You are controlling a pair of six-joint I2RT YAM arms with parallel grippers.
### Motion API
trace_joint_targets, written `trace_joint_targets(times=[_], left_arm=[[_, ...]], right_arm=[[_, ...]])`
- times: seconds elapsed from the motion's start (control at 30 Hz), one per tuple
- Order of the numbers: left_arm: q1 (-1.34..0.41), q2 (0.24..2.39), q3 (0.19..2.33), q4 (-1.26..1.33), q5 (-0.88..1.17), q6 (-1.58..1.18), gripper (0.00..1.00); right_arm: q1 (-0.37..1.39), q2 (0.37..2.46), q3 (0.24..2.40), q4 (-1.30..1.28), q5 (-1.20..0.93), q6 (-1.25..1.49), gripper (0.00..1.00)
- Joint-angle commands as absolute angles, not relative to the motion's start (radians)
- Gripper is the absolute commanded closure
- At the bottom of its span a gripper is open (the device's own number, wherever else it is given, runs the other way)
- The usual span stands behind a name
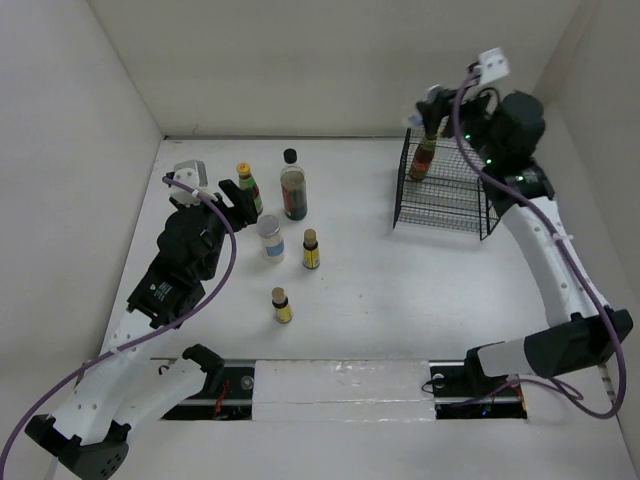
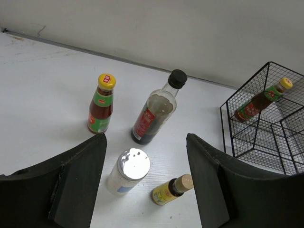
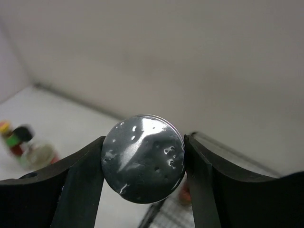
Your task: Organize the condiment bottles
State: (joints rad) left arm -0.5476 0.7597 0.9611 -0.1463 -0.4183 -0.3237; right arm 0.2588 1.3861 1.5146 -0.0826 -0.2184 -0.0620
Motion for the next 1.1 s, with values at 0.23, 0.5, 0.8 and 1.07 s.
trace_joint_targets(times=[0.23,0.5,0.8,1.07], left_arm=[[-0.543,0.747,0.957,-0.095,-0.408,-0.325,0.36],[-0.543,0.747,0.957,-0.095,-0.408,-0.325,0.36],[-0.543,0.765,0.957,-0.095,-0.408,-0.325,0.36],[-0.543,0.765,0.957,-0.095,-0.408,-0.325,0.36]], right_arm=[[-0.057,1.509,1.678,0.006,-0.31,0.027,0.49],[-0.114,1.635,1.75,-0.018,-0.373,0.038,0.5],[-0.123,1.69,1.761,-0.018,-0.36,0.038,0.5],[-0.123,1.749,1.761,-0.069,-0.327,0.029,0.5]])
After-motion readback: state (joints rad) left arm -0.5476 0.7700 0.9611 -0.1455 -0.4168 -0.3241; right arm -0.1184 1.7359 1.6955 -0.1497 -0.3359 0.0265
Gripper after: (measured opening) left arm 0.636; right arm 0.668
